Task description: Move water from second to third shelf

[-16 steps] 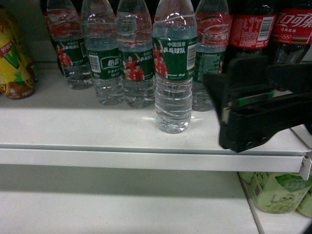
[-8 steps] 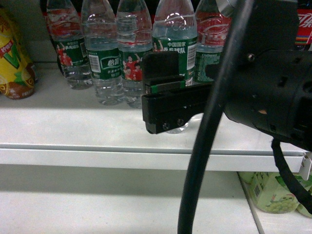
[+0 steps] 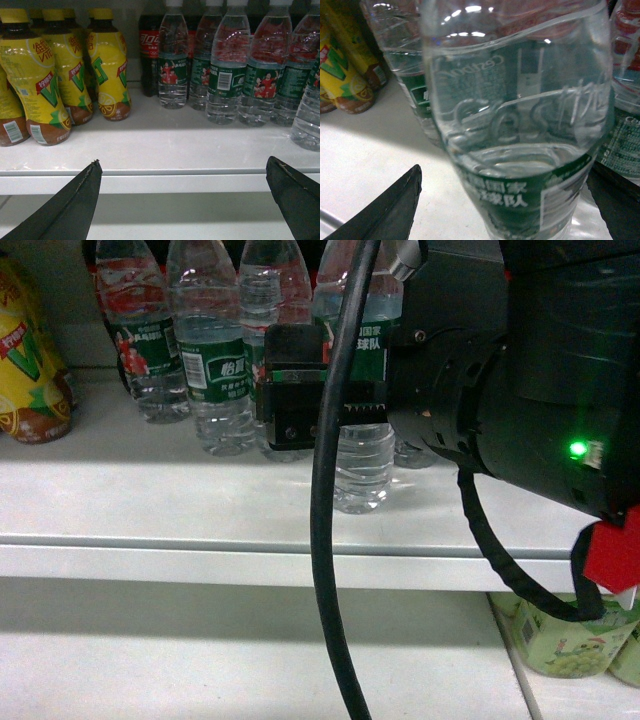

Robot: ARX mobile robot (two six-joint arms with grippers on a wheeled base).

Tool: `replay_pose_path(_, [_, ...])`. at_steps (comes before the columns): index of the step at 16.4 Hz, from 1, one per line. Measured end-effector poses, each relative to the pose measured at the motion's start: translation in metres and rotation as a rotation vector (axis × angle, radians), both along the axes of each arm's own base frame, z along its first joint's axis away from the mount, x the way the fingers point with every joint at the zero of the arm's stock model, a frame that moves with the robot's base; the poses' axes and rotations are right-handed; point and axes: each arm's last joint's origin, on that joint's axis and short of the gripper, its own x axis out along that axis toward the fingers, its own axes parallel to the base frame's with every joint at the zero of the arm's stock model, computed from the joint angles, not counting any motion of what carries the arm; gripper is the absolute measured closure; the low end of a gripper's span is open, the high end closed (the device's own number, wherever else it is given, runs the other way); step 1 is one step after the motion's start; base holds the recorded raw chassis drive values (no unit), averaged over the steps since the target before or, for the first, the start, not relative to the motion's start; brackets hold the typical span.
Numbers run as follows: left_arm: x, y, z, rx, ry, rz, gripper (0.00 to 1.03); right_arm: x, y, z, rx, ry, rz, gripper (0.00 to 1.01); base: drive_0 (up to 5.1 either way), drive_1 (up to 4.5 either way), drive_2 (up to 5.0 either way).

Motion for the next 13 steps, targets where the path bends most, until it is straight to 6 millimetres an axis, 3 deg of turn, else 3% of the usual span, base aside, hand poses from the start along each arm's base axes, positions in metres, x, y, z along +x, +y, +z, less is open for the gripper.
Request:
replay_pose_path(8, [0.000, 0.000, 0.000, 0.000, 0.000, 0.000, 0.05, 0.029, 0.008, -0.009, -0.046, 0.021, -0.153, 0.06, 0.0, 0.00, 0.0])
replay_pose_path(12, [0.000, 0.000, 0.000, 0.000, 0.000, 0.000, 0.05, 0.022, 0.018, -0.007, -0.049, 0.006, -0.147, 0.51, 0.0, 0.00, 0.0])
replay_pose_path(13, [0.000, 0.000, 0.000, 0.000, 0.000, 0.000, 0.05, 0.019, 0.016, -0.006, -0.052, 0.004, -0.147, 0.58, 0.0, 0.00, 0.0])
